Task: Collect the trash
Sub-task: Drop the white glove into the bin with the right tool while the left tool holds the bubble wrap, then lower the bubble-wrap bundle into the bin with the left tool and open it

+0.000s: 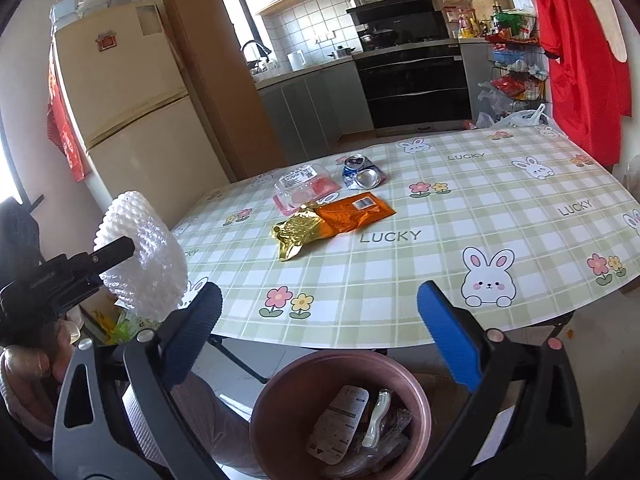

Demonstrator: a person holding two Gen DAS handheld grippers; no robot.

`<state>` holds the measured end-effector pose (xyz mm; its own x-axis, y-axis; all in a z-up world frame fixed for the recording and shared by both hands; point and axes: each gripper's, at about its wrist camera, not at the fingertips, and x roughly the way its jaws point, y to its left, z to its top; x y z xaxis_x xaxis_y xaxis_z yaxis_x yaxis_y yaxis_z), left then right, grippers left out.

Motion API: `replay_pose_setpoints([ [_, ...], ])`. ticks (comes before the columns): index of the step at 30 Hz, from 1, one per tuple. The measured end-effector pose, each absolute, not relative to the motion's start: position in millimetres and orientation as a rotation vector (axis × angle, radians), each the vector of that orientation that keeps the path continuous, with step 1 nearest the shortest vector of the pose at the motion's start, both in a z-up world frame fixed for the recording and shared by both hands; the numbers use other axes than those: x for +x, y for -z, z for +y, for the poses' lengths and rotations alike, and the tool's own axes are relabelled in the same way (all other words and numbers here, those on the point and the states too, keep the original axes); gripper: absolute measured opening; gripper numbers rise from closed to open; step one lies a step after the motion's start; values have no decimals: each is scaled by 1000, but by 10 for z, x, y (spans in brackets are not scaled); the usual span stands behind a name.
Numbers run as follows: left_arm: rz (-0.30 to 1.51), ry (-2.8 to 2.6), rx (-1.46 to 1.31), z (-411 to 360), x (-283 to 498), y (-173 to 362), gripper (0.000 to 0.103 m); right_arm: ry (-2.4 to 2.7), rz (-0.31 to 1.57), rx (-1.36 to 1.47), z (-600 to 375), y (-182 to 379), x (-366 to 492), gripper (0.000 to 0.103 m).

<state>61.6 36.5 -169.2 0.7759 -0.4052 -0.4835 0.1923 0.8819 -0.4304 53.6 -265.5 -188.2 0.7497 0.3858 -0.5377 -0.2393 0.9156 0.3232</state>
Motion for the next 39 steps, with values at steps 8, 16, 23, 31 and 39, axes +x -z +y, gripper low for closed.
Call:
replay_pose_setpoints([
  [8,632,379,-339,173,600,1761,31,-265,631,261,-2780,1897,517,97],
  [16,668,447,-278,-75,602,1855,31,-236,622,274,-2844,1893,508,97],
  [23,704,511,-218,-309,597,1953,33,-211,629,295,-2902,1914,523,97],
  [31,724,535,-210,-349,607,2021,38,-200,638,305,-2937,1939,524,97],
  [39,755,557,-194,-410,617,2072,54,-192,643,312,-2950,1948,530,97],
])
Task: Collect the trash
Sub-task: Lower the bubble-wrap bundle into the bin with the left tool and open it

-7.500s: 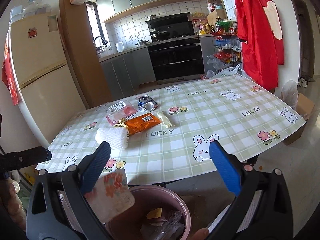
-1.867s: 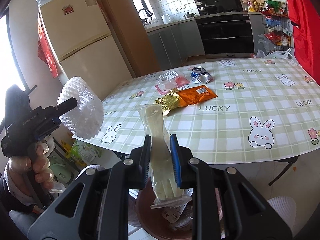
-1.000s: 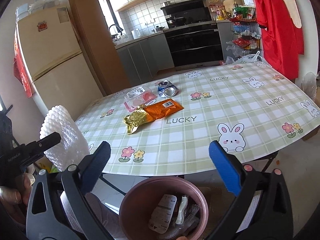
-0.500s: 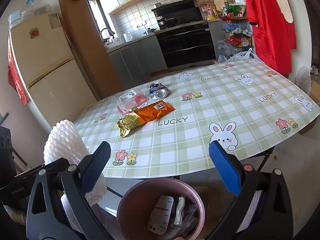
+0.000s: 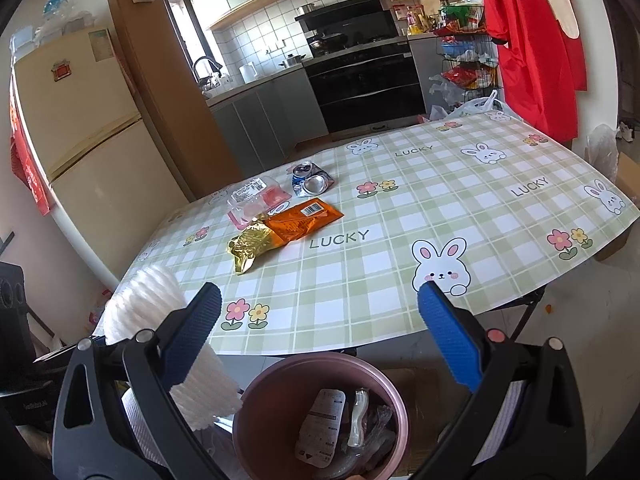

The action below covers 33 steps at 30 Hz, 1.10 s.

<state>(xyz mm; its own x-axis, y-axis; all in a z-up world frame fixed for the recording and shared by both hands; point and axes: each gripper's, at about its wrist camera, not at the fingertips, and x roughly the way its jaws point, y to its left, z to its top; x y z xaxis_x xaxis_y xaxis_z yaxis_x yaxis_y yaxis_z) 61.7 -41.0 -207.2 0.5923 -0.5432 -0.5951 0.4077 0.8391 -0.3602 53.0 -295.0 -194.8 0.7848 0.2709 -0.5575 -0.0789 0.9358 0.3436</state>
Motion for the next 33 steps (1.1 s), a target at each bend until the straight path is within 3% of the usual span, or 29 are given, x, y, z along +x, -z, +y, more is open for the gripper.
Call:
replay_pose_setpoints([
  [7,767,582,-167,-471,591,2088,65,-190,650,314,-2961,1969,532,97],
  [33,849,446,-299,-78,989,2348,69,-151,718,301,-3064,2188,743,97],
])
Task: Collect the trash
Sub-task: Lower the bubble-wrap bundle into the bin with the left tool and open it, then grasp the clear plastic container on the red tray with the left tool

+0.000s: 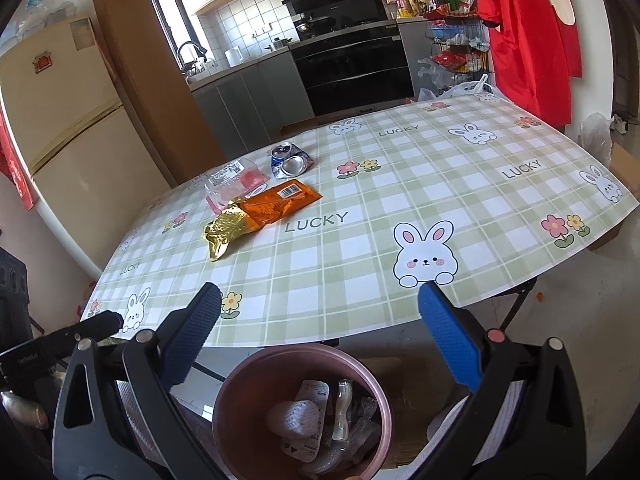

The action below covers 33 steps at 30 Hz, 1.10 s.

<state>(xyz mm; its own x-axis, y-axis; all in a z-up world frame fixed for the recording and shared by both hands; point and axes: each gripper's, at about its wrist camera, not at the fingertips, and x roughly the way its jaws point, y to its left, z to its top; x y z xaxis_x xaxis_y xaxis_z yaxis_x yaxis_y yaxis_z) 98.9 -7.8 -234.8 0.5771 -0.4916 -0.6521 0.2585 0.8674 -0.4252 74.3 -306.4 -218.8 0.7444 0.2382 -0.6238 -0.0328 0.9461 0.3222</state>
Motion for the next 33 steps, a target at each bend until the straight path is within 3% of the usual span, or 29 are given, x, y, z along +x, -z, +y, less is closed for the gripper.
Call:
replay_pose_setpoints([
  [11,829,307,-374,264,2093,2262,68,-148,747,310,-3024,2335,1369,97],
  [14,834,251,-405,304,2524,2311,59,-158,759,301,-2982,2378,1572,97],
  [19,846,167,-448,322,3235,2474,36,-178,777,299,-2955,2456,1883,97],
  [27,882,27,-525,450,4067,2844,25,-190,788,284,-2980,2541,2336,97],
  [32,884,-60,-570,548,4250,3004,25,-196,793,265,-2972,2577,2529,97],
  [33,880,-61,-587,557,4259,3020,30,-198,794,260,-2961,2582,2560,97],
])
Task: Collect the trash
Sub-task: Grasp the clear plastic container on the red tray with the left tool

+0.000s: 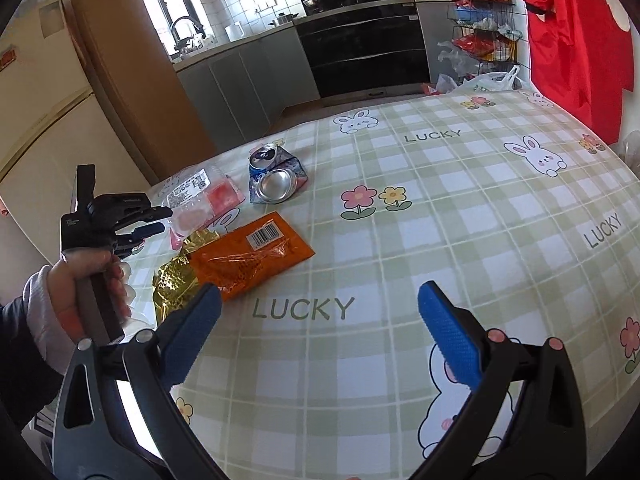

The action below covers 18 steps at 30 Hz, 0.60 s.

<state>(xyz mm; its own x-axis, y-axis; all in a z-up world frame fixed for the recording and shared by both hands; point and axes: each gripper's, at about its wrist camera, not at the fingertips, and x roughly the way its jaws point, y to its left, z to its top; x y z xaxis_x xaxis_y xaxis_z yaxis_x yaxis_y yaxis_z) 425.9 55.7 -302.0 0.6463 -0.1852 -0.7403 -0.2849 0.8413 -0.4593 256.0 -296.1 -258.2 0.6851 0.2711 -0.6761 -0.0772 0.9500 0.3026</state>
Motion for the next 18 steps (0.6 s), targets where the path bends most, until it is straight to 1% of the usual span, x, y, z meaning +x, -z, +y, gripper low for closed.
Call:
replay_pose_setpoints([
  [1,878,-57,-597,551,4269,3024,37,-198,795,256,-2953,2586,2581,97],
  [3,874,-54,-605,533,4291,3036,43,-201,799,251,-2937,2602,2619,97],
  [9,874,-57,-626,581,4374,3142,42,-213,810,236,-2872,2637,2691,97],
  [12,855,-34,-592,581,4356,3124,32,-221,822,224,-2832,2662,2723,97],
  [13,843,-29,-584,584,4339,3105,26,-229,831,217,-2808,2671,2748,97],
  [14,831,-25,-582,600,4311,3080,22,-241,838,210,-2780,2676,2764,97],
  [15,814,-17,-579,619,4281,3037,9,-253,844,200,-2746,2685,2790,97],
  [16,816,-13,-564,632,4268,2996,7,-267,851,184,-2694,2695,2824,97],
  [18,819,19,-550,655,4242,2942,7,-303,870,154,-2571,2727,2893,97],
])
